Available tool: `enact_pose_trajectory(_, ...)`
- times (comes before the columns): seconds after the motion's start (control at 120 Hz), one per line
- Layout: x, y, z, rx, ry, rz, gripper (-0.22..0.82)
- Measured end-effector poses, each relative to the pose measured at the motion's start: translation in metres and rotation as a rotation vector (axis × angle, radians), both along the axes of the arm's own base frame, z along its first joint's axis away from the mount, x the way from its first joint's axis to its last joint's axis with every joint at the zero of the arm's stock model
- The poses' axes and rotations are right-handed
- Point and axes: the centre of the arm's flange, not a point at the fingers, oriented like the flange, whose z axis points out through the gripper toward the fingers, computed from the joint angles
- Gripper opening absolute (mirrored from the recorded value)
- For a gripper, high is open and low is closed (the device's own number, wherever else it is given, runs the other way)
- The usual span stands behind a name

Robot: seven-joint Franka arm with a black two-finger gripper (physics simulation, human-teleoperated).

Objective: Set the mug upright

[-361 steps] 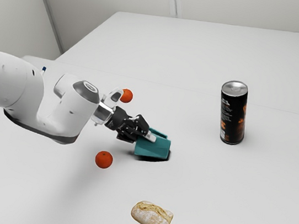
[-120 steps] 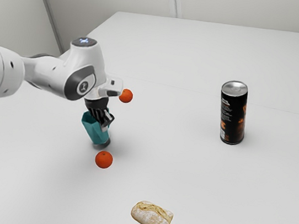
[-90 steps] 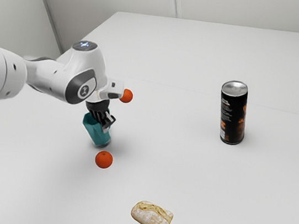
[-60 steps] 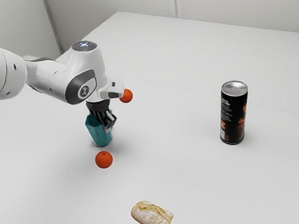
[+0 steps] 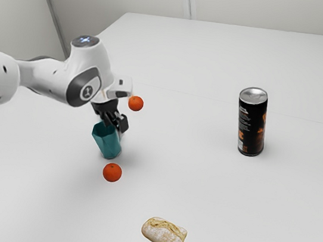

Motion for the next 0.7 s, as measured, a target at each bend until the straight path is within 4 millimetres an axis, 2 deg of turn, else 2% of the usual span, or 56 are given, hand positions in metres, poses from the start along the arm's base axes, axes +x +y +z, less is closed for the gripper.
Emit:
enact_pose_trajectory(0.208, -0.003, -0.001, 0.042, -0.024, -0.053, 0.006, 0.43)
enact_pose_trajectory(0.383, 0.031, 0.002, 0.089, -0.019, -0.057, 0.045, 0.52)
enact_pose_trajectory(0.483, 0.052, 0.005, 0.109, -0.027, -0.030, 0.078, 0.55)
enact_pose_trajectory(0.583, 0.071, 0.009, 0.120, -0.031, 0.015, 0.109, 0.57)
enact_pose_trajectory(0.7, 0.084, 0.009, 0.122, -0.044, 0.080, 0.133, 0.59)
